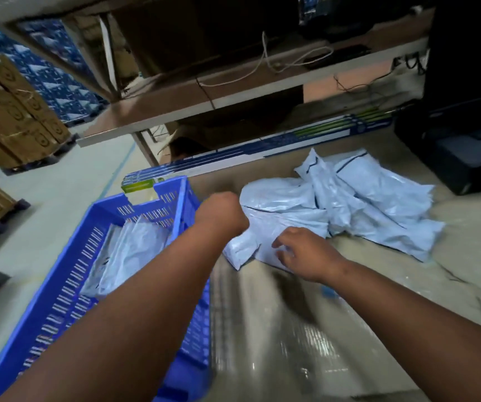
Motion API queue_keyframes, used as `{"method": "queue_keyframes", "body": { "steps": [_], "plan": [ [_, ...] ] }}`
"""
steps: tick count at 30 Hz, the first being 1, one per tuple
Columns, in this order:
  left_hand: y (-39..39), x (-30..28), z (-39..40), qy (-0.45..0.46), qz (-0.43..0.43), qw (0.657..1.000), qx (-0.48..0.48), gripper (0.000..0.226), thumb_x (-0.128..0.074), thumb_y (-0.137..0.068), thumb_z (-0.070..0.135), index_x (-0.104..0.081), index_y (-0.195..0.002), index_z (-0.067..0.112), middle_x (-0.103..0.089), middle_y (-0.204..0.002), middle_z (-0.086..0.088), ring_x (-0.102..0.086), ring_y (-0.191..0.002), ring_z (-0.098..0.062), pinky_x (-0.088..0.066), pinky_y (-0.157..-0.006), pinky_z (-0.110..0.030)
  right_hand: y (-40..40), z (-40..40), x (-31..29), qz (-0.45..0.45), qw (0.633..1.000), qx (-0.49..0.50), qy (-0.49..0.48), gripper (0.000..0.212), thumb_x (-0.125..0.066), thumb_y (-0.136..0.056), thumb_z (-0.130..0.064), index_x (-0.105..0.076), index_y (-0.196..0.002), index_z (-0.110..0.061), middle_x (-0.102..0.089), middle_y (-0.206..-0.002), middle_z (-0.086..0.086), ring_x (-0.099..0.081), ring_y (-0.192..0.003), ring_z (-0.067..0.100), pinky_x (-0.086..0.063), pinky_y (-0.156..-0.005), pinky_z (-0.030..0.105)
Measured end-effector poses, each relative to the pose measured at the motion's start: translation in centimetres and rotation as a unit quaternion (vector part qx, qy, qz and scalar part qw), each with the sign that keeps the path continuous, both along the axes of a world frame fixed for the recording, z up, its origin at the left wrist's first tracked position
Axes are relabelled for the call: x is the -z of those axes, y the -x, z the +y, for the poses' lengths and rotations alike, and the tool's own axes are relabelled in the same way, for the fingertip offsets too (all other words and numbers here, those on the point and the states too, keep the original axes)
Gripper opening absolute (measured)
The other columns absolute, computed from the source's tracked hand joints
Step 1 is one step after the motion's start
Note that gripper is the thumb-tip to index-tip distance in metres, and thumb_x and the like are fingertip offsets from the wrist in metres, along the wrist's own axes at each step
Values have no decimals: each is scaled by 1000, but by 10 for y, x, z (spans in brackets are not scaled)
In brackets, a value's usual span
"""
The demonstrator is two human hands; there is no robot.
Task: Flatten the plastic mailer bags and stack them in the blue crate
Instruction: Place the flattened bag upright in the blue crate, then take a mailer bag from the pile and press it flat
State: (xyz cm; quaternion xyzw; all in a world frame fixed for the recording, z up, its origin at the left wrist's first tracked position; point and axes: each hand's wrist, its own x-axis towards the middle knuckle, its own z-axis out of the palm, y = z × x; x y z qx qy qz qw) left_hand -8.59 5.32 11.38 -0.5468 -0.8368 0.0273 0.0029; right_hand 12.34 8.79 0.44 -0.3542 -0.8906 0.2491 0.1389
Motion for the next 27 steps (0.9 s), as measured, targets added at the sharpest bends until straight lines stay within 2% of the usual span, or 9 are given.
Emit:
{"method": "queue_keyframes", "body": {
  "steps": [3, 5, 7, 11, 17, 20, 22, 24, 27],
  "plan": [
    [-22, 52, 1, 71, -20, 997, -9, 26, -61, -81, 31, -64, -105, 21, -69, -114, -2, -68, -106, -28, -50, -90, -32, -29, -4, 21, -8, 1000, -14, -19, 37, -50, -90, -45, -76, -111, -29, -70, -112, -2, -63, -110, 23, -49, -98, 37],
    [-29, 87, -6, 91, -33, 995, -38, 44, -54, -79, 41, -59, -117, 20, -64, -121, -7, -65, -113, -32, -54, -99, -43, -41, -7, 33, -14, 999, -27, -24, 40, -46, -89, -49, -74, -110, -30, -67, -119, -2, -62, -114, 25, -50, -99, 42],
    [-30, 114, -14, 74, 6, 996, -53, 48, -52, -80, 43, -51, -123, 21, -59, -124, -8, -60, -116, -33, -53, -97, -46, -48, -11, 43, -28, 999, -39, -24, 41, -47, -92, -52, -73, -117, -31, -62, -136, -1, -57, -128, 25, -49, -106, 41],
    [-25, 140, -24, 8, 59, 997, -41, 35, -55, -80, 36, -49, -111, 21, -60, -113, -9, -63, -101, -33, -49, -88, -43, -65, -19, 51, -18, 998, -54, -17, 39, -52, -96, -52, -68, -127, -35, -51, -152, -3, -44, -142, 20, -40, -116, 36],
    [-28, 128, -31, -51, 2, 995, -91, 13, -63, -88, 27, -63, -97, 18, -65, -108, -7, -68, -96, -31, -50, -75, -35, -91, -33, 51, 31, 998, -53, 28, 38, -48, -97, -55, -65, -126, -39, -53, -137, -19, -48, -129, 6, -45, -106, 30],
    [-69, 115, -42, -112, -45, 991, -54, 14, -61, -90, 28, -54, -82, 19, -63, -98, -4, -66, -87, -30, -38, -65, -33, -91, -33, 38, 119, 983, 15, 135, 27, -62, -99, -48, -65, -125, -39, -64, -117, -18, -61, -102, -2, -51, -91, 26],
    [-109, 114, -57, -135, -77, 988, -16, 22, -59, -90, 33, -46, -76, 22, -57, -87, 0, -62, -81, -26, -32, -62, -34, -84, -34, 24, 200, 926, 89, 306, 24, -67, -98, -46, -66, -120, -37, -73, -104, -8, -68, -82, 2, -55, -75, 23],
    [-149, 116, -71, -140, -119, 983, 28, 24, -58, -90, 38, -45, -75, 25, -52, -80, 4, -59, -78, -23, -34, -61, -35, -80, -28, 22, 230, 873, 145, 405, 31, -69, -94, -52, -66, -120, -36, -75, -100, -4, -73, -79, 9, -56, -69, 27],
    [-191, 122, -84, -145, -189, 966, 100, 24, -58, -90, 40, -44, -74, 28, -52, -75, 7, -55, -73, -18, -39, -64, -34, -94, -17, 34, 172, 904, 165, 355, 31, -71, -93, -42, -67, -121, -29, -73, -107, -5, -70, -92, 13, -51, -75, 27]
  ]
}}
